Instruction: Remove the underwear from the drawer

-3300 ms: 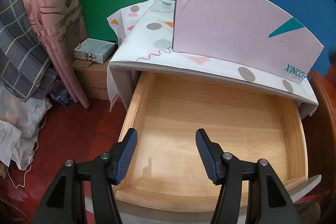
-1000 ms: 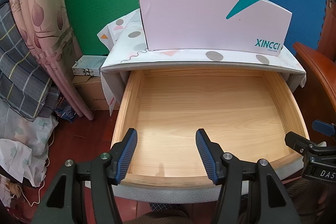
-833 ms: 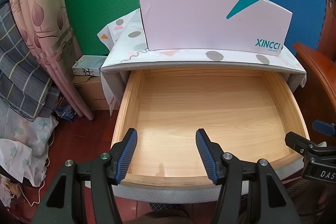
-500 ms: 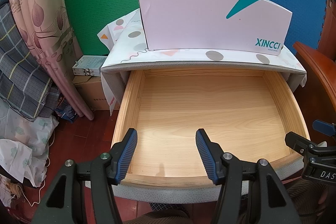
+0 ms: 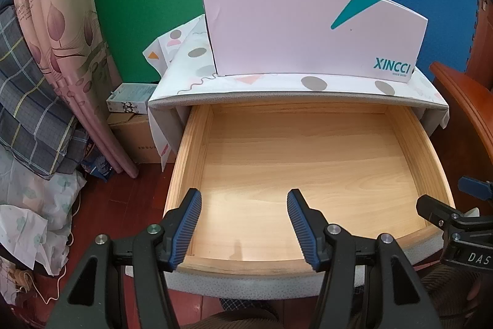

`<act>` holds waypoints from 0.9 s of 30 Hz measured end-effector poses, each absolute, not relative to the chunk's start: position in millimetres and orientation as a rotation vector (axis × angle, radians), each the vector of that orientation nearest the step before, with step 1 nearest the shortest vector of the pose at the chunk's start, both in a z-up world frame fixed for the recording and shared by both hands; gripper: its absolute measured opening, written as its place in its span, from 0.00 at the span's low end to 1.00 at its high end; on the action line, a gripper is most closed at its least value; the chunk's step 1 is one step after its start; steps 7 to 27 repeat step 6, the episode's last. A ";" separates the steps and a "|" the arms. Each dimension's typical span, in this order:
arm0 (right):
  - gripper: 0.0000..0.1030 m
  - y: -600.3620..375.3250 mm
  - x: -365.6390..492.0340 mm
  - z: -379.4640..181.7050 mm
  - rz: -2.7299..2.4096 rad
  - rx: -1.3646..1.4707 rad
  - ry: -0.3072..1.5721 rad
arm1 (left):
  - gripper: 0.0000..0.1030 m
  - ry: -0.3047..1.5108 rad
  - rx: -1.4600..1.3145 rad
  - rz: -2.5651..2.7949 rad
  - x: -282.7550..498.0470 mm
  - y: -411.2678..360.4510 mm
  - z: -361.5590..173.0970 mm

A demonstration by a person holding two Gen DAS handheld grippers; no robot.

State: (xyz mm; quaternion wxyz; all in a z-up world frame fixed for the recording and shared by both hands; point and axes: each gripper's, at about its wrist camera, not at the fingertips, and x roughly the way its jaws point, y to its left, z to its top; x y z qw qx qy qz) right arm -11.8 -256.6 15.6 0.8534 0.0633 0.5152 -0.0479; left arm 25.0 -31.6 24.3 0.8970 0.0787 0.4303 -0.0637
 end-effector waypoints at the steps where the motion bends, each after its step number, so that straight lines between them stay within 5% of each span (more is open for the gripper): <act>1: 0.95 -256.7 -11.8 15.5 -0.101 0.133 1.084 | 0.58 0.890 0.163 -0.133 24.6 -31.6 24.4; 27: 0.95 -256.6 -11.8 15.7 -0.101 0.133 1.083 | 0.58 0.895 0.162 -0.137 25.7 -32.6 24.0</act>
